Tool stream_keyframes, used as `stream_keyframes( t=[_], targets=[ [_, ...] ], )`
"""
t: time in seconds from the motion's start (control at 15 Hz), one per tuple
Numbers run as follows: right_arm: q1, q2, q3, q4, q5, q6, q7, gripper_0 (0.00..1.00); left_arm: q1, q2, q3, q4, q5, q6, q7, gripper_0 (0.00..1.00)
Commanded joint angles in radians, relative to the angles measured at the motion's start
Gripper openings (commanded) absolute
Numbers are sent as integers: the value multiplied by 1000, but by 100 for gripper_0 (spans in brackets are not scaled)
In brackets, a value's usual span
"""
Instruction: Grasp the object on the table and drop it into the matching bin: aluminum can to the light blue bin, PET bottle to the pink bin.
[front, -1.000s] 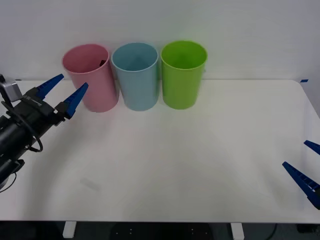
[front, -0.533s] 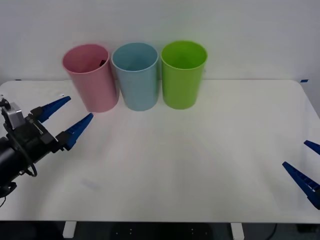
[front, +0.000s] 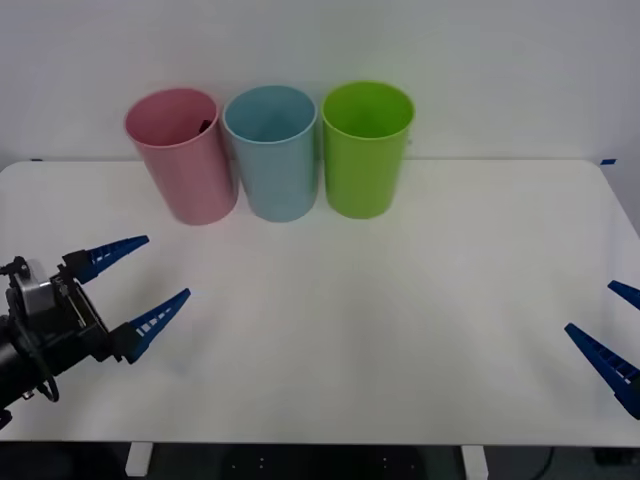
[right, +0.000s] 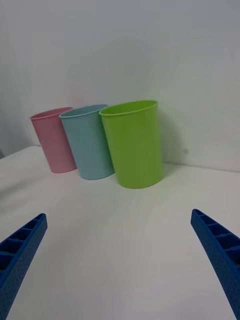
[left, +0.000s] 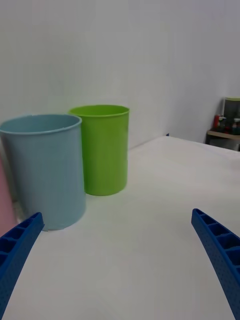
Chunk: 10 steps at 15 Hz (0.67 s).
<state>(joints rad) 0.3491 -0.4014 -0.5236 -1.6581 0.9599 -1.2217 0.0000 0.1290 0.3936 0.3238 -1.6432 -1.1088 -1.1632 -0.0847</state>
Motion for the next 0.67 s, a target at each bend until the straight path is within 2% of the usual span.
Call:
stream_keyframes(
  t=[0.07,0.27,0.67],
  targets=[
    [0,0,0,0,0,0,0,100,46,7,0,-52,6,-4,14,100],
    [0,0,0,0,0,0,0,100,89,7,0,-104,10,-4,36,100],
    [0,0,0,0,0,0,0,100,120,22,29,-107,10,-6,43,100]
  ],
)
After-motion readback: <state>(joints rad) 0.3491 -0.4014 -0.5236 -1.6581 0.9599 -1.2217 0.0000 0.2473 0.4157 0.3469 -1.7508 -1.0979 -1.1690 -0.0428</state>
